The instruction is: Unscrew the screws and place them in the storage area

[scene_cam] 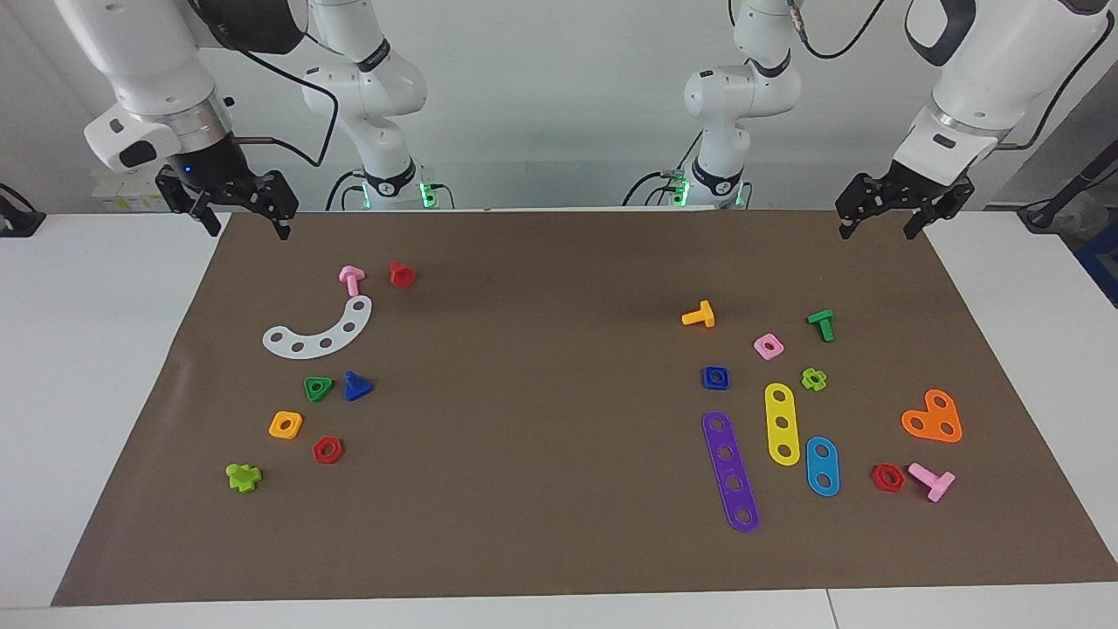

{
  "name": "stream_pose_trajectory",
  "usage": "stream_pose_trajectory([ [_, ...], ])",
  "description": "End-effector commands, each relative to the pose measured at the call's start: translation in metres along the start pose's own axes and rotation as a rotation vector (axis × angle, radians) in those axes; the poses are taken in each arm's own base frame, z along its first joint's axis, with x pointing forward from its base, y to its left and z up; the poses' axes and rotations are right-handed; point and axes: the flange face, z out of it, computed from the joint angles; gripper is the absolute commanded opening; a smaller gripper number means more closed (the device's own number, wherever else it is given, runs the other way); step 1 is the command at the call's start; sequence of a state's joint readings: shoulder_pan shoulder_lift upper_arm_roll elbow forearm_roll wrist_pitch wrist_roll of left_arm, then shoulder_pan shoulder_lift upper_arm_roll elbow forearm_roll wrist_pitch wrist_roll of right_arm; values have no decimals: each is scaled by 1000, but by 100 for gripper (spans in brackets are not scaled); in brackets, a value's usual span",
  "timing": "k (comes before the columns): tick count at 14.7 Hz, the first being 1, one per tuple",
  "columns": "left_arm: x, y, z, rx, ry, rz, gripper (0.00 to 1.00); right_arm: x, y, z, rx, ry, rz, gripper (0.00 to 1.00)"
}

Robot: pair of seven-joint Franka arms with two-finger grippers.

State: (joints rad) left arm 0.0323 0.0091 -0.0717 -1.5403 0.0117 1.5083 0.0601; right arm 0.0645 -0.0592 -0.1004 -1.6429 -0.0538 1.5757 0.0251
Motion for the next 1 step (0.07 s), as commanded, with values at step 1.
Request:
stream_pose_trajectory([
  [1, -9, 2, -2, -11, 3, -10, 100, -8, -2, -1, 13, 3, 8, 100],
])
